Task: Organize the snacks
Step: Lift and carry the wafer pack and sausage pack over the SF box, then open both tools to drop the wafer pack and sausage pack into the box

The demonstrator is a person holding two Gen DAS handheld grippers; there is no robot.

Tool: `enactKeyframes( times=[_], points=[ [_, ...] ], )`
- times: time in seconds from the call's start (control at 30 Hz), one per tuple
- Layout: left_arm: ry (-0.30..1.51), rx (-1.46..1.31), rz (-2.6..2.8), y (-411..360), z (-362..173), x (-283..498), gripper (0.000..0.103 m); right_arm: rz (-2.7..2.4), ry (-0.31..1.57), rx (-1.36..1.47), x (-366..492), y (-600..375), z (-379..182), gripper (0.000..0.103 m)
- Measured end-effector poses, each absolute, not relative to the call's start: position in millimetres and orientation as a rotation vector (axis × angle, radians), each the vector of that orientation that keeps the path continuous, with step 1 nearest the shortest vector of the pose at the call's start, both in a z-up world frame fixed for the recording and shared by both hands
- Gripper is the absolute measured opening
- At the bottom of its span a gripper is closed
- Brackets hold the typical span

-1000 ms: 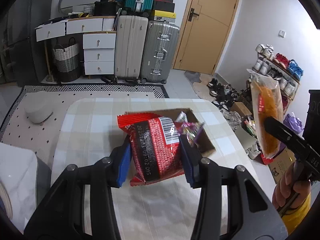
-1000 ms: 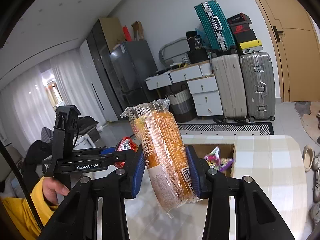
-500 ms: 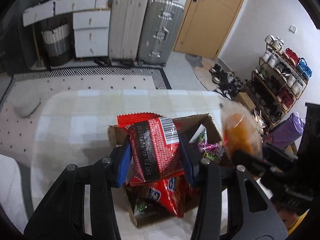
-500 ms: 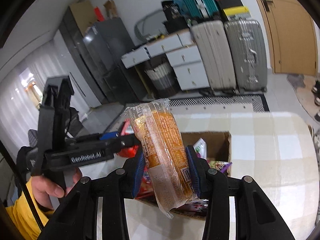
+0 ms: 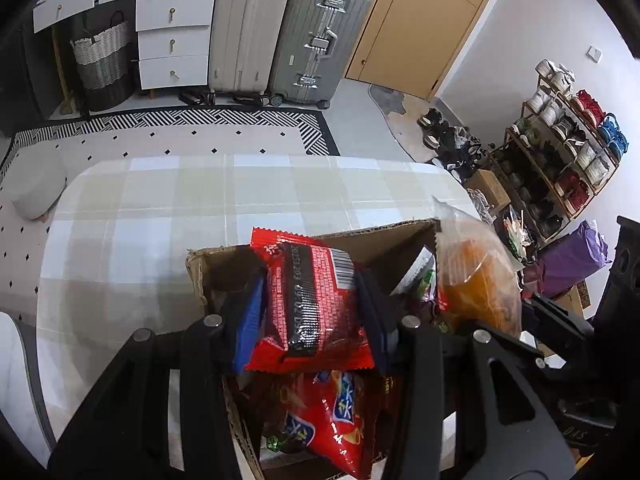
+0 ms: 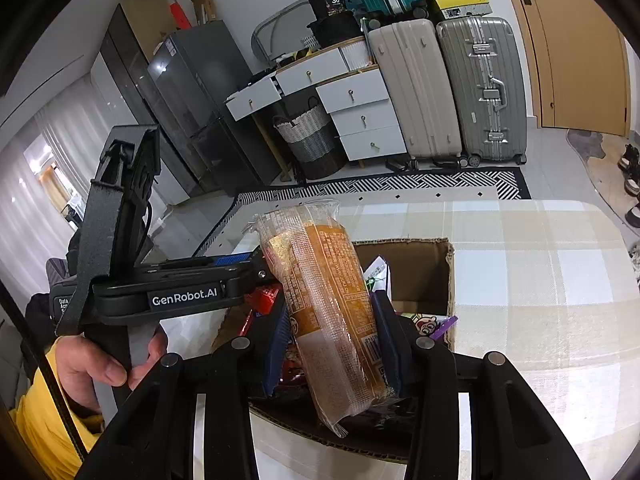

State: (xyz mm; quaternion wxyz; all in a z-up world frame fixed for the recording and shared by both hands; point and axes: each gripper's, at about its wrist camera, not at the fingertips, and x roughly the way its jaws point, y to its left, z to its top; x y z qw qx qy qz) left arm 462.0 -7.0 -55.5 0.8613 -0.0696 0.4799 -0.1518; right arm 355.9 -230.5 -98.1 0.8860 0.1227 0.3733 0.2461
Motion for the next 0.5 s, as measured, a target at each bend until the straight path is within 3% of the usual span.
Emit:
enactKeyframes(
  times=[0.5],
  points=[
    [0.978,-0.124,-0.320,4,-46,433,0.042,0.523,0.794,0.266,353,-229,-107,0.040]
  ],
)
